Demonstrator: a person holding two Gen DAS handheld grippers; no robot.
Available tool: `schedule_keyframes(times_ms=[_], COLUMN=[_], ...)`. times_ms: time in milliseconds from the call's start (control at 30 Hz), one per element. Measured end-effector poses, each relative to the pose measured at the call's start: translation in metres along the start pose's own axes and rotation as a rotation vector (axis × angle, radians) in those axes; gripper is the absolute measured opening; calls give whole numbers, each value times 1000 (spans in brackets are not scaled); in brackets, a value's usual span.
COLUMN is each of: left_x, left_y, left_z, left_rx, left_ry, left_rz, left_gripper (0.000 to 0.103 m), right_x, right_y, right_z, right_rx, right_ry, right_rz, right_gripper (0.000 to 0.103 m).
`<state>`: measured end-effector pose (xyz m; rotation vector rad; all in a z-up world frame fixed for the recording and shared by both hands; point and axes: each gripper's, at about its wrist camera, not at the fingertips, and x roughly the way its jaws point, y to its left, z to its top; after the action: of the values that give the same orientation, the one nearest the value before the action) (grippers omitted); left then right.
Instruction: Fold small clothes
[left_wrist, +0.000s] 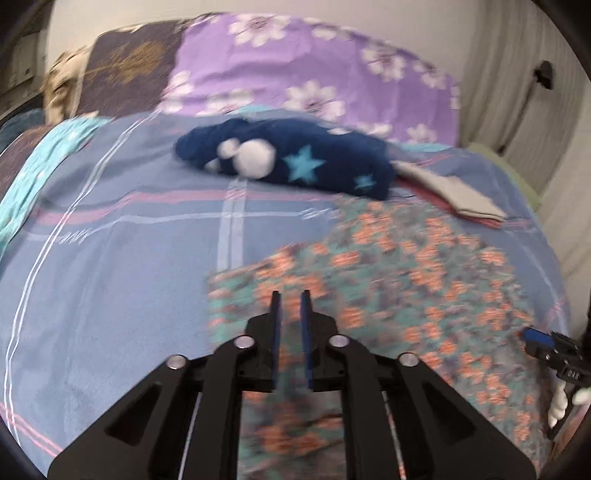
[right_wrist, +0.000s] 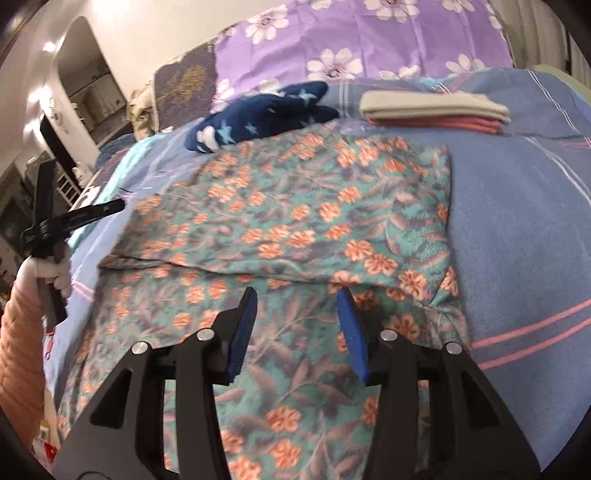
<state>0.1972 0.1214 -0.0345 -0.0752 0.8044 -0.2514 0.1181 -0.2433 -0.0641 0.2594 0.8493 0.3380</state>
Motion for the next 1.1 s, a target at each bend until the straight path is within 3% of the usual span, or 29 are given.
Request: schedule_keyframes(times_ms=[33,100,200,233,333,467,500,567,633,700,767,900,1067,1100], left_x=[2,15,58,59,55,54,54,53,51,54,54,55,55,55], left_y=[-9,-30,-39,-43,-45,-50,-52,-53,-53,-52,-51,-51,-51,-51], left_z=[1,-6,-33,-42,-42,-45,-46,-47,-48,-46,-46,-46,-46,-46], left_rx=[24,90,147,180,182,213,219,226,228,224,219,222,223,223], left_ry=[-2,18,125,77,70,68,67,64,63,64,64,64,63,63], left_rz=[-10,6,66,90,107,141,148,157,158,154,149,147,150,149], left_gripper=[25,30,31,31,31,31,31,31,31,31,31,31,32,32], right_x=[-7,-18,-21,-16,11,57,65,65,56,67,73,45,13,14], right_y=[-1,-7,-28,-39,-79,-115,-116,-103,-94,-98,-110,-118,-43,-33], right_z=[5,17,45,55,83,97,98,102,106,105,101,95,71,65], right_rx=[14,46,98,120,206,325,340,265,167,92,99,180,3,-26], right_ry=[-22,-60,-99,-91,-37,65,70,35,-50,-31,-12,-69,-84,-67], right_rz=[21,21,-85,-119,-192,-141,-128,-213,-355,-469,-515,-449,-164,-144], right_gripper=[46,46,46,46,46,49,41,3,3,2,0,1,7,14])
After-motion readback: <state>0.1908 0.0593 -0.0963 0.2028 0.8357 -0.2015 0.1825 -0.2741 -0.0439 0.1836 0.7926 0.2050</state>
